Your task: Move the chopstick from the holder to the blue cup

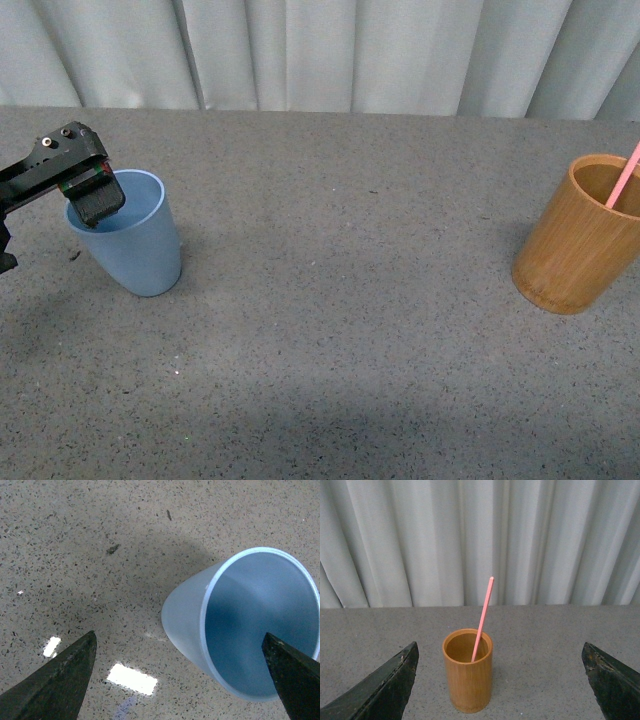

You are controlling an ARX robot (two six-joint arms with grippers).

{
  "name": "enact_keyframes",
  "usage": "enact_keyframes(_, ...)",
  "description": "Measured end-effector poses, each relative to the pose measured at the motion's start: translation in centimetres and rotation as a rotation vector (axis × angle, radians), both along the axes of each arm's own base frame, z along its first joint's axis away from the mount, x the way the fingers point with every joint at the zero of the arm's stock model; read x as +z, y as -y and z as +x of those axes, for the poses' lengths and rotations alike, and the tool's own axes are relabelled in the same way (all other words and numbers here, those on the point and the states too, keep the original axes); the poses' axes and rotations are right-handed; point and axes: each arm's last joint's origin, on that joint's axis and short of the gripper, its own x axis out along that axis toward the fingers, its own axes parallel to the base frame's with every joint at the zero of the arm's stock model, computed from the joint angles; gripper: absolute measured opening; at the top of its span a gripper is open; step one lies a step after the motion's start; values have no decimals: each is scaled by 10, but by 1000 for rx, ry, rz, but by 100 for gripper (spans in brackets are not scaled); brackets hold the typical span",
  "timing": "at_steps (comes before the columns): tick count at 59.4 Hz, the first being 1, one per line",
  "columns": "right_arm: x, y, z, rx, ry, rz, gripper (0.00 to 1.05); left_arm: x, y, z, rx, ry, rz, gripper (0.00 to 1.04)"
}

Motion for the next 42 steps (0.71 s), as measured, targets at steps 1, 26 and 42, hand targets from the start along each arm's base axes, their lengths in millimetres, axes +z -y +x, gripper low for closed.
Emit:
enact_keyframes(1, 0, 0, 0, 0, 0, 0, 95, 0, 0, 0, 0, 0, 0, 98)
enact_keyframes(26, 0, 0, 0, 0, 0, 0, 95, -4, -12, 7, 81, 13, -35, 98)
enact_keyframes(42, 0, 0, 0, 0, 0, 0, 95, -3, -17, 8, 120, 20, -51, 98)
